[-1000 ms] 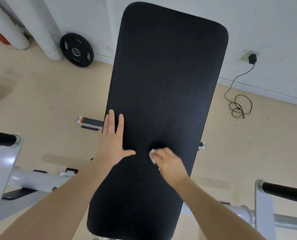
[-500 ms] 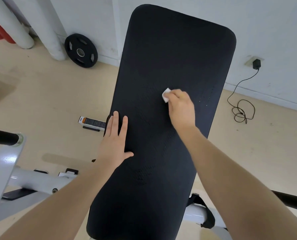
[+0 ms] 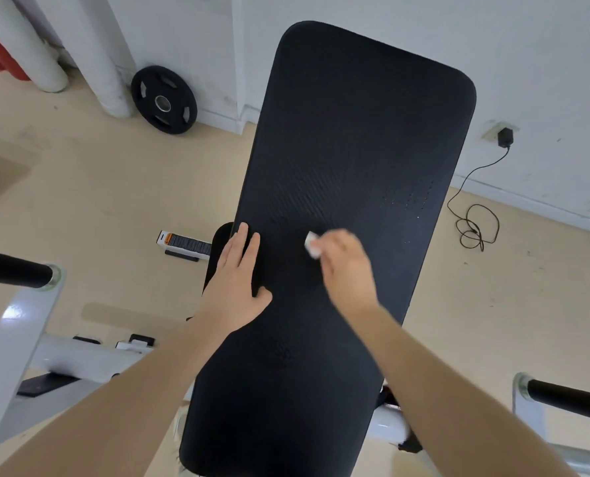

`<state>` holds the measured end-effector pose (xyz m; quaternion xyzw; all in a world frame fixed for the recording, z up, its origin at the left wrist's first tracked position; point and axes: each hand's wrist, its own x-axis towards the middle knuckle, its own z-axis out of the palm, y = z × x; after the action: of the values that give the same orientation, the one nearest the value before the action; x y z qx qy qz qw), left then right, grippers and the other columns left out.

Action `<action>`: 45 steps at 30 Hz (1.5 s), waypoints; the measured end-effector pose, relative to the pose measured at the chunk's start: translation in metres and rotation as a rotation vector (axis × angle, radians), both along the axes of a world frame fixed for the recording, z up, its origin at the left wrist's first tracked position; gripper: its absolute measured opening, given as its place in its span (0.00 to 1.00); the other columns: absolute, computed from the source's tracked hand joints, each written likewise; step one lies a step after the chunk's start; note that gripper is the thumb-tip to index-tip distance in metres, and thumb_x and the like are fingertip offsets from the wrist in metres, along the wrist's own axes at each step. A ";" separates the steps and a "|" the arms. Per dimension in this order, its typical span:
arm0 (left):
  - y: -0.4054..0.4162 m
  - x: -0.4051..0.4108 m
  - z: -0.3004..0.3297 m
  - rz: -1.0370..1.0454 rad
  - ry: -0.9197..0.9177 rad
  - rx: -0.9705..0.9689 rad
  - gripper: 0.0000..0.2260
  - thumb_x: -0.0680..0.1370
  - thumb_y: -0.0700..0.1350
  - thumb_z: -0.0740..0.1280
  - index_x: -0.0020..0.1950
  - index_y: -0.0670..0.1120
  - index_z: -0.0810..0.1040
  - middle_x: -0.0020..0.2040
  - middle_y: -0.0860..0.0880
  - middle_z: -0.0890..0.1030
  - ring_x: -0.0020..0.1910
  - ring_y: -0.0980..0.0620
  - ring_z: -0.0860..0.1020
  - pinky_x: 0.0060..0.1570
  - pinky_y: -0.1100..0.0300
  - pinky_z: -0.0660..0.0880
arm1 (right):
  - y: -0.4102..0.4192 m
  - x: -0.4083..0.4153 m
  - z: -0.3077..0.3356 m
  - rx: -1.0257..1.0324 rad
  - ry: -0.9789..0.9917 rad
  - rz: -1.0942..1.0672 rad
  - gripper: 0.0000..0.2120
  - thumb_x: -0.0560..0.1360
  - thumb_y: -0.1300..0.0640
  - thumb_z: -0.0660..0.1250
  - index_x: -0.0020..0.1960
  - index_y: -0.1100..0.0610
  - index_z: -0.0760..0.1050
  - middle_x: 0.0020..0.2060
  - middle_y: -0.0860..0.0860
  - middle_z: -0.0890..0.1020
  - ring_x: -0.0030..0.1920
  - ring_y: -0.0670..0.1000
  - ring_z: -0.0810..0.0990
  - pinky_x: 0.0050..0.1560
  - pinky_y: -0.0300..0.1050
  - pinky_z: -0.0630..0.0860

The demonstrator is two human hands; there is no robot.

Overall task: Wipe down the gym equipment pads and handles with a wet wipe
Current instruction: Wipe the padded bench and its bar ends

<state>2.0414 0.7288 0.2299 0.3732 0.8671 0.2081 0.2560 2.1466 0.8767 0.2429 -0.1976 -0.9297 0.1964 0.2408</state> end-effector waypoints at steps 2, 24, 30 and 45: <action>-0.001 -0.004 0.000 0.042 -0.056 0.074 0.35 0.75 0.40 0.62 0.77 0.47 0.47 0.78 0.53 0.44 0.77 0.52 0.46 0.72 0.55 0.58 | 0.027 -0.033 0.025 0.064 0.104 -0.109 0.15 0.73 0.61 0.54 0.40 0.66 0.78 0.38 0.61 0.79 0.37 0.61 0.77 0.37 0.48 0.76; -0.026 -0.048 0.018 0.400 -1.160 0.379 0.20 0.80 0.47 0.59 0.71 0.44 0.66 0.72 0.49 0.67 0.70 0.53 0.65 0.65 0.62 0.64 | -0.018 -0.095 0.025 -0.077 -0.016 -0.074 0.11 0.76 0.60 0.59 0.42 0.66 0.76 0.41 0.53 0.77 0.43 0.53 0.72 0.42 0.44 0.73; -0.033 -0.056 0.021 0.459 -1.140 0.385 0.21 0.80 0.47 0.53 0.73 0.45 0.62 0.73 0.50 0.65 0.72 0.54 0.63 0.73 0.55 0.58 | -0.001 -0.135 0.015 0.133 -0.113 -0.028 0.10 0.68 0.71 0.59 0.42 0.64 0.78 0.41 0.58 0.80 0.42 0.59 0.77 0.36 0.50 0.78; -0.068 -0.035 -0.014 0.394 -1.080 0.322 0.18 0.82 0.45 0.50 0.72 0.53 0.63 0.71 0.51 0.67 0.70 0.55 0.64 0.71 0.57 0.60 | -0.156 0.005 -0.083 0.096 -0.369 0.336 0.17 0.63 0.70 0.68 0.51 0.61 0.81 0.47 0.53 0.82 0.46 0.52 0.76 0.43 0.43 0.81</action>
<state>2.0061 0.6610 0.2159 0.0810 0.6247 0.5410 0.5573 2.1516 0.7210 0.1602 -0.0613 -0.9860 0.1496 0.0401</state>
